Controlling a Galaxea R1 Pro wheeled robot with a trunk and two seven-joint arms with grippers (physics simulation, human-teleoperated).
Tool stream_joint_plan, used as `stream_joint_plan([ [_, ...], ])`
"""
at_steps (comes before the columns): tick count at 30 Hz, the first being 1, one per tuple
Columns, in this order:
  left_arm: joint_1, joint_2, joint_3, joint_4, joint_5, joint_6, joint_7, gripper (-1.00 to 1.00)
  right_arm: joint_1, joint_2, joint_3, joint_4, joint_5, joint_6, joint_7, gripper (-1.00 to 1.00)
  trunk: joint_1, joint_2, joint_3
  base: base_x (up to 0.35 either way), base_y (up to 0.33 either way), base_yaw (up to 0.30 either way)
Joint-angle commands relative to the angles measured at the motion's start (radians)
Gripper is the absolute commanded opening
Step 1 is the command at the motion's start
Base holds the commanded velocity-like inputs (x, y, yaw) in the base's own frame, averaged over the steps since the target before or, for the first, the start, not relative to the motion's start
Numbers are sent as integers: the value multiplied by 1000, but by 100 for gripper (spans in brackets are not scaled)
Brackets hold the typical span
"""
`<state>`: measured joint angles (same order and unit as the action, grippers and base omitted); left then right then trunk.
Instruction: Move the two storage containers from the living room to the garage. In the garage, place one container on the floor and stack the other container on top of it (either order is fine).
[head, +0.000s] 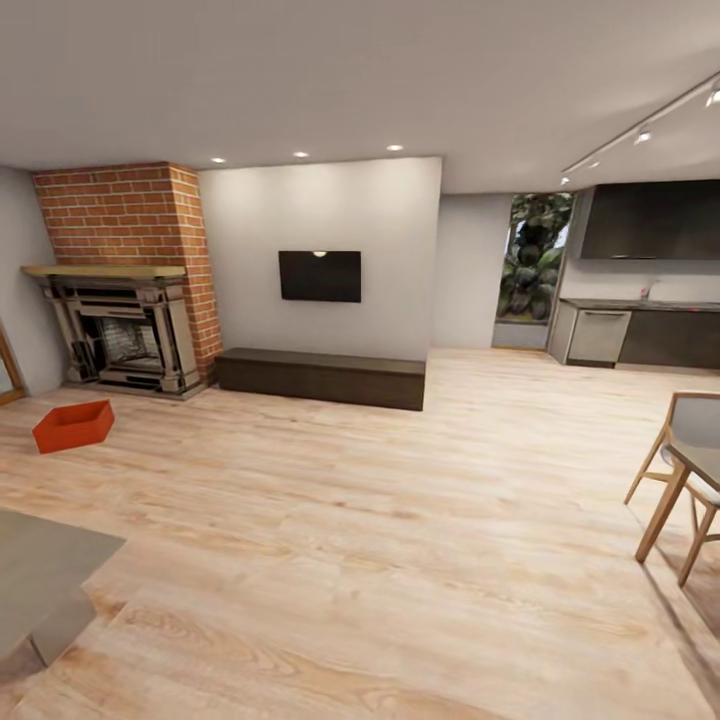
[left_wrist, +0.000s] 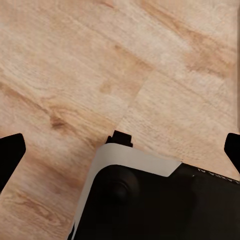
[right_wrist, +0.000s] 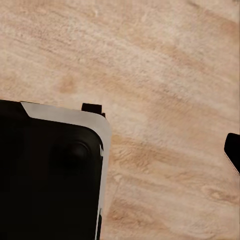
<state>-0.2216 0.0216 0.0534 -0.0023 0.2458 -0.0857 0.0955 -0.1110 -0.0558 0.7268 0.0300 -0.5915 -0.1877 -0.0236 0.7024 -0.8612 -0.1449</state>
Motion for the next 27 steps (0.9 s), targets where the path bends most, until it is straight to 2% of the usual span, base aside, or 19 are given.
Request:
stream_joint_plan([
  [1, -1, 0, 5, 1, 1, -3, 1, 100, -1, 1, 8, 2, -5, -4, -1, 100, 1, -1, -1, 323, 0, 0],
  [10, -1, 0, 5, 1, 2, -6, 1, 100, -1, 2, 4, 2, -13, -3, -1, 100, 1, -1, -1, 292, 0, 0],
  [15, -1, 0, 5, 1, 1, -8, 1, 100, -1, 2, 2, 2, -15, -10, 0, 100, 1, -1, -1, 107, 0, 21],
  [24, -1, 0, 5, 1, 1, -8, 1, 100, -1, 1, 0, 2, -16, -6, 0, 100, 1, -1, -1, 6, 0, 236],
  [27, -1, 0, 5, 1, 1, -7, 1, 100, -1, 2, 0, 2, -16, -4, -1, 100, 1, -1, -1, 194, 0, 268],
])
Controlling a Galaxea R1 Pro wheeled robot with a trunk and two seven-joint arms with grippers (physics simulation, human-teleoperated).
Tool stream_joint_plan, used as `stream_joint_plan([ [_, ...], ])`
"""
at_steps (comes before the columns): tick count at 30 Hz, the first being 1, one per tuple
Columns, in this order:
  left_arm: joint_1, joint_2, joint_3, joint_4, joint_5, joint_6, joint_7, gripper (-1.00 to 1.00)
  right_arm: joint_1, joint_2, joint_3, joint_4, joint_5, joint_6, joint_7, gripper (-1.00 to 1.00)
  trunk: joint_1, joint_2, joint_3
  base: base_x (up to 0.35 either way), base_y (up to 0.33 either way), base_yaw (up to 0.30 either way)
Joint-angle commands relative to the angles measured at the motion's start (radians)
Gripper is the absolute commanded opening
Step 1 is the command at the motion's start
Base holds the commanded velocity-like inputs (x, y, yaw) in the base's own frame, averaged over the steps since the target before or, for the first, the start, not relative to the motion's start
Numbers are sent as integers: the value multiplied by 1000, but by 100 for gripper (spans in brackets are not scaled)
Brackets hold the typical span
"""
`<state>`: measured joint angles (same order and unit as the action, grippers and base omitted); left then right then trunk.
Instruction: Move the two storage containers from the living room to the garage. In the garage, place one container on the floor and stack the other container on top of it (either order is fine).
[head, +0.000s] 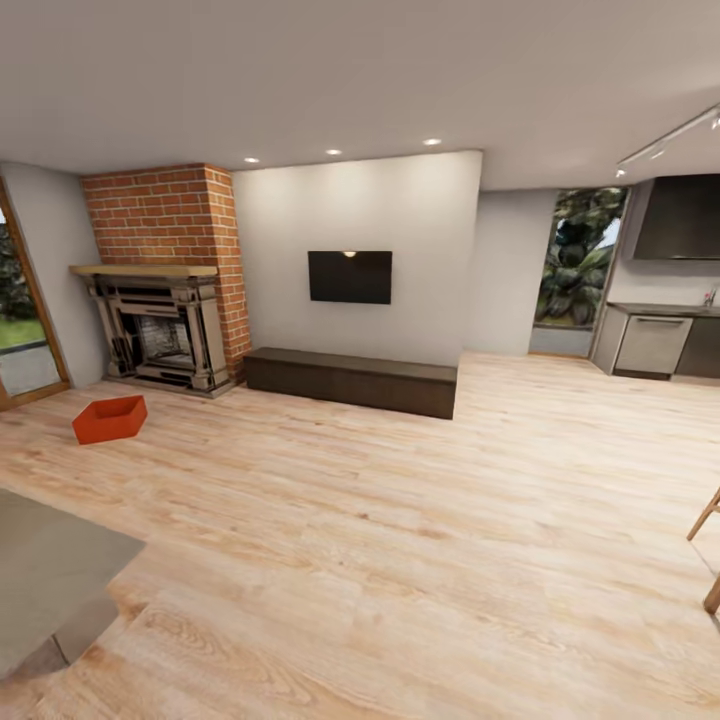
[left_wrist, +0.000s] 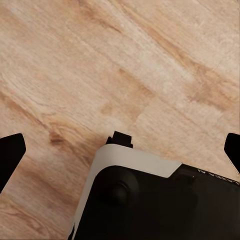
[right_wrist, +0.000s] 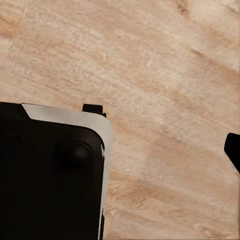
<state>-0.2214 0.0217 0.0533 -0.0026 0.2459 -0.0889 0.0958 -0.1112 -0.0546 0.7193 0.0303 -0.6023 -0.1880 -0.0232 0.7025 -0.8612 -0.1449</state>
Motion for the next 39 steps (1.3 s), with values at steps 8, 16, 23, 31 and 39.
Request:
stream_joint_plan([
  [8, -1, 0, 5, 1, 1, 4, 1, 100, -1, 0, 7, 2, -6, -3, 0, 100, 1, -1, -1, 303, 0, 94],
  [16, -1, 0, 5, 1, 1, 5, 1, 100, -1, -1, 9, 2, -6, 1, 9, 100, 1, -1, -1, 320, 0, 5],
  [23, -1, 0, 5, 1, 1, 6, 1, 100, -1, 0, 6, 2, -5, -3, 1, 100, 1, -1, -1, 321, 0, 3],
  [31, -1, 0, 5, 1, 1, 6, 1, 100, -1, 0, 6, 2, -5, -4, 0, 100, 1, -1, -1, 321, 0, 192],
  [39, -1, 0, 5, 1, 1, 6, 1, 100, -1, -1, 7, 2, -5, -2, 0, 100, 1, -1, -1, 321, 0, 79],
])
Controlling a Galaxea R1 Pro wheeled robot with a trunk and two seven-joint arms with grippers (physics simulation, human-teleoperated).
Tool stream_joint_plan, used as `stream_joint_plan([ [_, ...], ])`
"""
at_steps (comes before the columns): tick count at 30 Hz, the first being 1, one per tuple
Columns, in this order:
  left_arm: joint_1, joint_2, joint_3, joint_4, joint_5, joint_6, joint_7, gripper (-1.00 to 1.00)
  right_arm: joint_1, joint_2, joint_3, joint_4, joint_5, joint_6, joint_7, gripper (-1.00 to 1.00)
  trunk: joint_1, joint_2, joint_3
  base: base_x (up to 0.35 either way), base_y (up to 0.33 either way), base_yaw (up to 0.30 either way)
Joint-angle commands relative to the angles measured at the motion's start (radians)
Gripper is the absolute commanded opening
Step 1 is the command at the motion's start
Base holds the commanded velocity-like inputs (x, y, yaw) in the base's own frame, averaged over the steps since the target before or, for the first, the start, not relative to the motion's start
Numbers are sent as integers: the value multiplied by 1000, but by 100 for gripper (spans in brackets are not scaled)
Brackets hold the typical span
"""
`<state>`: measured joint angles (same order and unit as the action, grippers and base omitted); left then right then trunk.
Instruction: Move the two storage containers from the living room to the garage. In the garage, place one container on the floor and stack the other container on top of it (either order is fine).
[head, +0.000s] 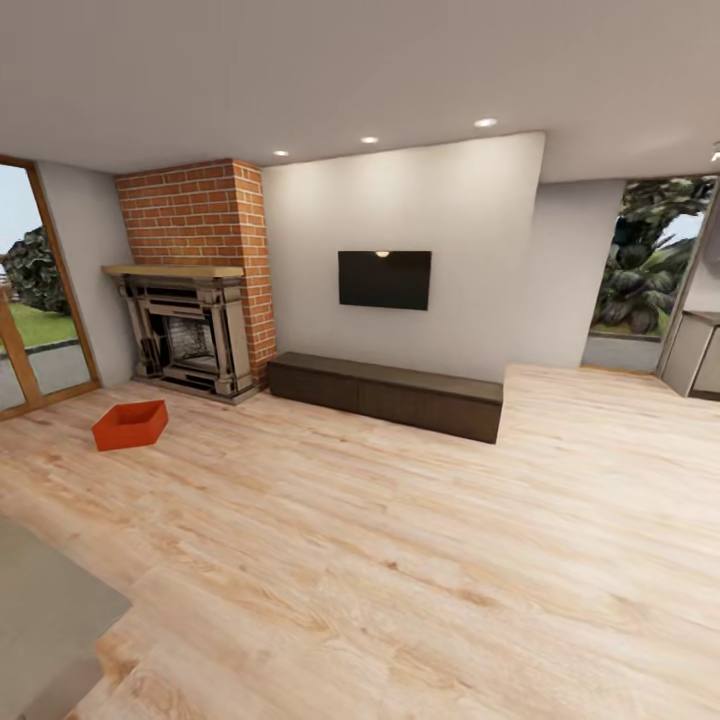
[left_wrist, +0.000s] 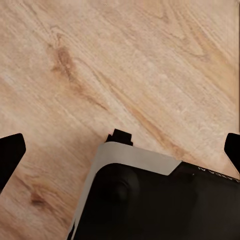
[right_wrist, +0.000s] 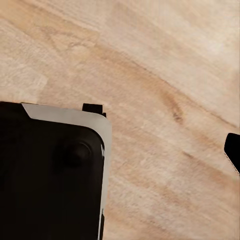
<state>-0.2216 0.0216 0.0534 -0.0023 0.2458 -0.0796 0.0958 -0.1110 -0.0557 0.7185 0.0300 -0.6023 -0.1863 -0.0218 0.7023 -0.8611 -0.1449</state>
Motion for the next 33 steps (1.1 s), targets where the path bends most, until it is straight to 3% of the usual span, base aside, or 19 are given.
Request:
stream_joint_plan([
  [1, -1, 0, 5, 1, 1, -3, 1, 100, -1, 1, 8, 2, -5, -4, 0, 100, 1, -1, -1, 321, 0, 14],
  [33, -1, 0, 5, 1, 1, -3, 1, 100, -1, 1, 13, 2, 1, -2, 2, 100, 1, -1, -1, 321, 0, 1],
])
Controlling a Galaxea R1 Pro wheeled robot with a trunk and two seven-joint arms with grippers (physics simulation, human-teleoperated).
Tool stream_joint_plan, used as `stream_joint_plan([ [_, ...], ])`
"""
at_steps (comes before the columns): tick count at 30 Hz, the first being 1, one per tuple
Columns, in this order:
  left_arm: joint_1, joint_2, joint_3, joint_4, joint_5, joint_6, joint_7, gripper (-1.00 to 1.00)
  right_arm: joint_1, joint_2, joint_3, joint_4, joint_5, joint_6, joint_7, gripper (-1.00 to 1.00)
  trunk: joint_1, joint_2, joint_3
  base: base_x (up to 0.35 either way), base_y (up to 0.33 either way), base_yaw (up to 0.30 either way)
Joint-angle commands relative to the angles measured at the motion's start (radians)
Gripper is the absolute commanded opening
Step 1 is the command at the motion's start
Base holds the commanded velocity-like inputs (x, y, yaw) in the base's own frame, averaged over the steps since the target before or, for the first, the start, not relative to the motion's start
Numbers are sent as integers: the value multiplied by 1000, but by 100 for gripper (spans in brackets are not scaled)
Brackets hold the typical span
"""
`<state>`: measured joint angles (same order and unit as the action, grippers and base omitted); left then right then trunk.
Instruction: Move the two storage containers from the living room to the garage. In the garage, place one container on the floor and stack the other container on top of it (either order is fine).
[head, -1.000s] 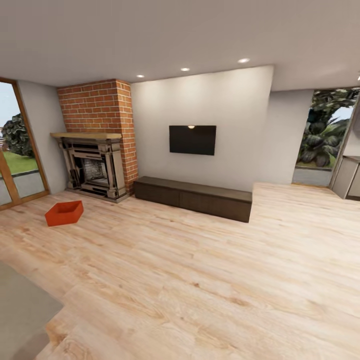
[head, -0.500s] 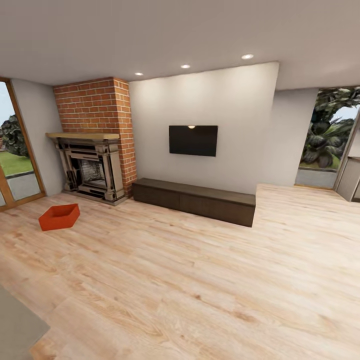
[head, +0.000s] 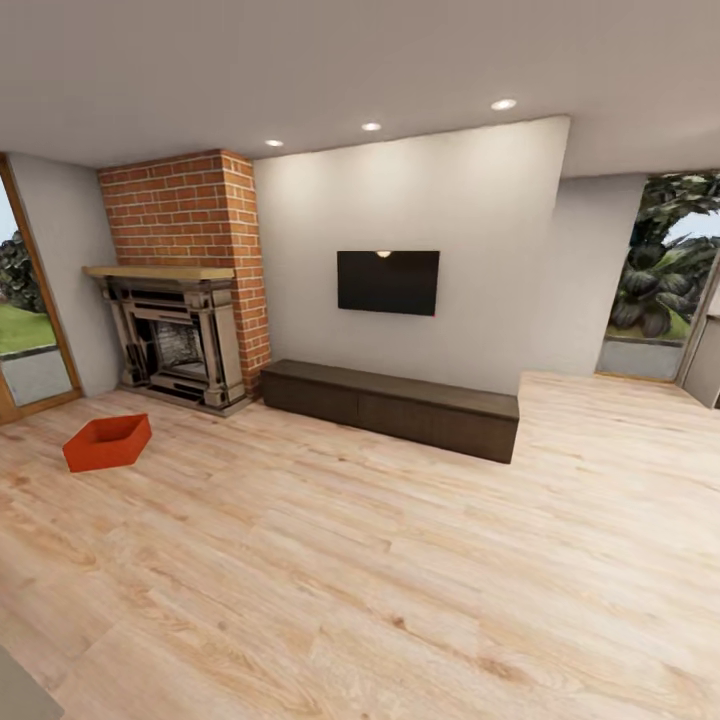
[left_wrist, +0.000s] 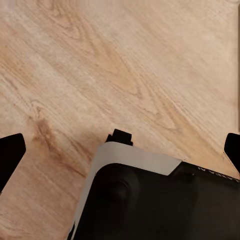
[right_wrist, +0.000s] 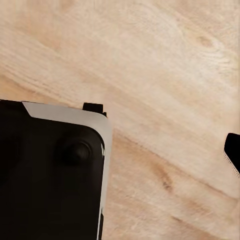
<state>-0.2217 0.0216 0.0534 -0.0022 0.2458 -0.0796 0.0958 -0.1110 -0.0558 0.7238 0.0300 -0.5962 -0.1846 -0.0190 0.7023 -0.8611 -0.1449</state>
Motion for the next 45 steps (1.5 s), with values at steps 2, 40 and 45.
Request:
stream_joint_plan([
  [2, -1, 0, 5, 1, 1, -3, 1, 100, -1, 1, 8, 2, -5, -4, -1, 100, 1, -1, -1, 321, 0, 0],
  [40, -1, 1, 5, 1, 2, -6, 1, 100, -1, 1, 8, 2, -5, -4, -2, 100, 1, -1, -1, 321, 0, 0],
  [45, -1, 0, 5, 1, 2, -6, 1, 100, -1, 1, 8, 2, -5, -4, -2, 100, 1, -1, -1, 321, 0, 0],
])
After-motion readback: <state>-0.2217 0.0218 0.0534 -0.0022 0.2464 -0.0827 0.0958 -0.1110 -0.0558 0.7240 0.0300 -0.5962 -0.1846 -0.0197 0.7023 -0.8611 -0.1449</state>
